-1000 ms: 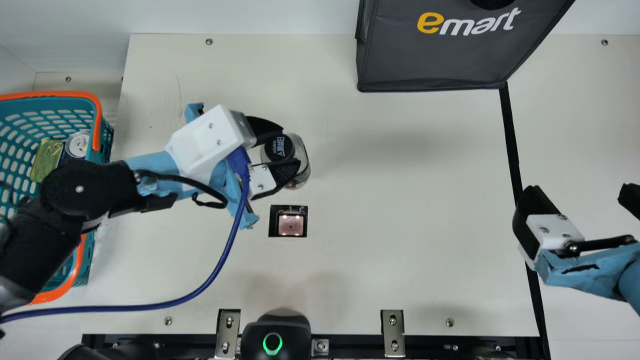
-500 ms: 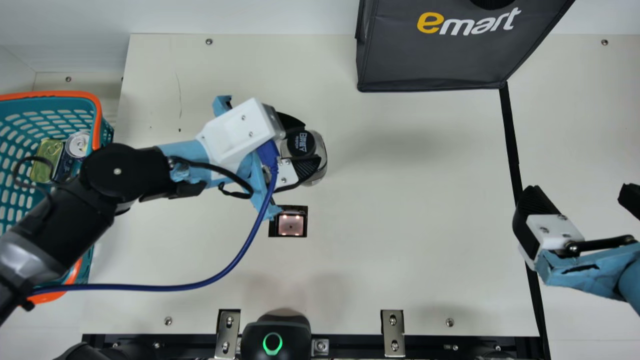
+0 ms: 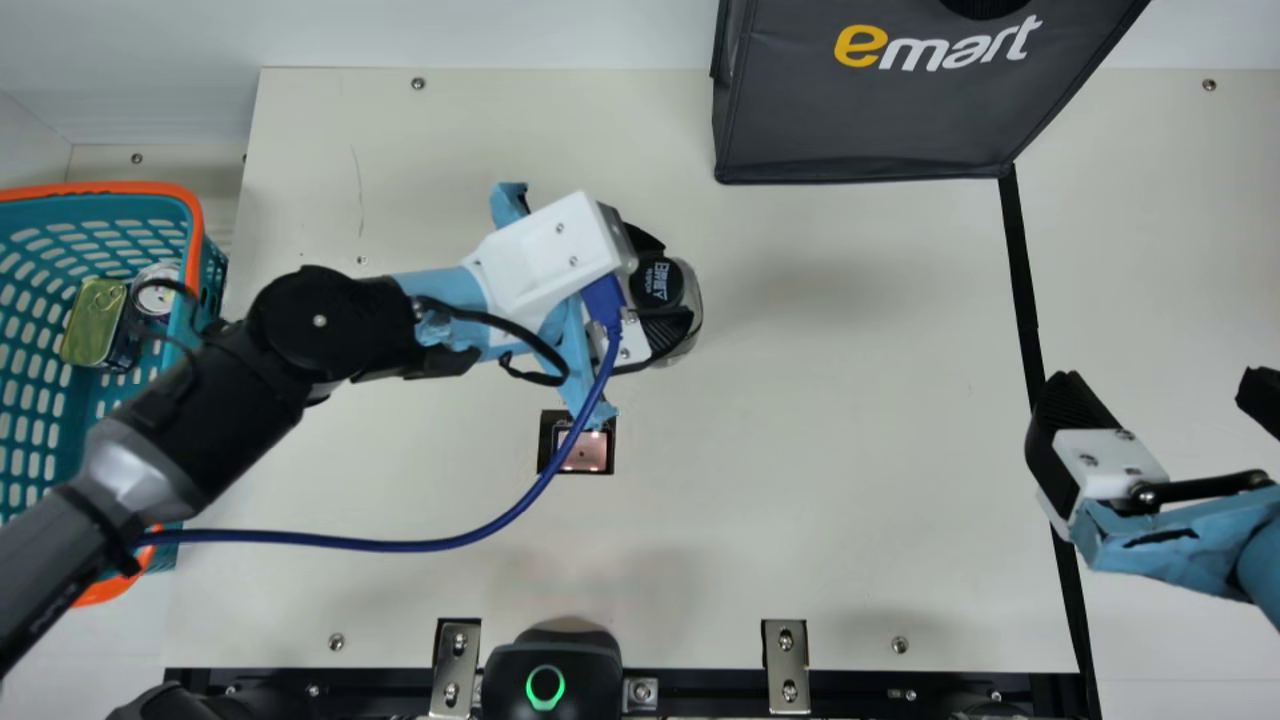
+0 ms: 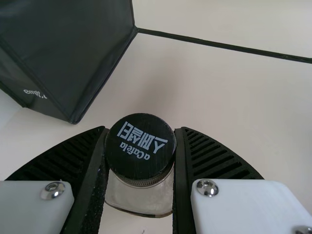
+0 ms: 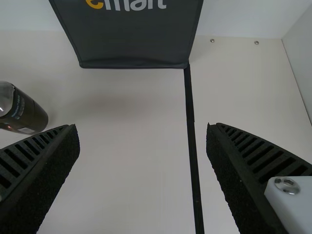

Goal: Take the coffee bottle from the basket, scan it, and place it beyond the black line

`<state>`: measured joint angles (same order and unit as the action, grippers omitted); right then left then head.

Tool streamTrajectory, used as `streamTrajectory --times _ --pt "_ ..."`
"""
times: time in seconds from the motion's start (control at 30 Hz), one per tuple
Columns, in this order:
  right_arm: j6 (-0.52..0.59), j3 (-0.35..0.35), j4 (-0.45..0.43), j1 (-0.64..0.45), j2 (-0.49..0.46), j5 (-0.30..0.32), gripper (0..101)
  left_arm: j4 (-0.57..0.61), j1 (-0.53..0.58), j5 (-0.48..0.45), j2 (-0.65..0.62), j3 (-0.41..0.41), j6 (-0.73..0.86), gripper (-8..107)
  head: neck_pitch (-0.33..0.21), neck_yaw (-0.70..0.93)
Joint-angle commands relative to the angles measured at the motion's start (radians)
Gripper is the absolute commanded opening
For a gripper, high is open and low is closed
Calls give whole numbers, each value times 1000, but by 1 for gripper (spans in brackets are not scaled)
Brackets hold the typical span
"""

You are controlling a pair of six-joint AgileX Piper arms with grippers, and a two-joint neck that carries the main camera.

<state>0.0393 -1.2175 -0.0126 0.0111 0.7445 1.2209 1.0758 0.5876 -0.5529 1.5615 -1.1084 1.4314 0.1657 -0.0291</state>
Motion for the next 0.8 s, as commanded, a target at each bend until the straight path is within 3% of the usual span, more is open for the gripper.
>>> streamTrajectory --times 0.0,0.67,0.73,0.77 --pt "0 0 0 0 0 0 91 2 9 7 12 -8 1 10 -27 2" --pt "0 0 0 0 0 1 91 22 72 77 120 -64 31 11 -27 2" --pt "0 0 0 0 0 1 91 23 74 80 125 -64 33 17 -27 2" --pt "0 0 0 0 0 1 91 24 75 82 127 -64 34 11 -27 2"
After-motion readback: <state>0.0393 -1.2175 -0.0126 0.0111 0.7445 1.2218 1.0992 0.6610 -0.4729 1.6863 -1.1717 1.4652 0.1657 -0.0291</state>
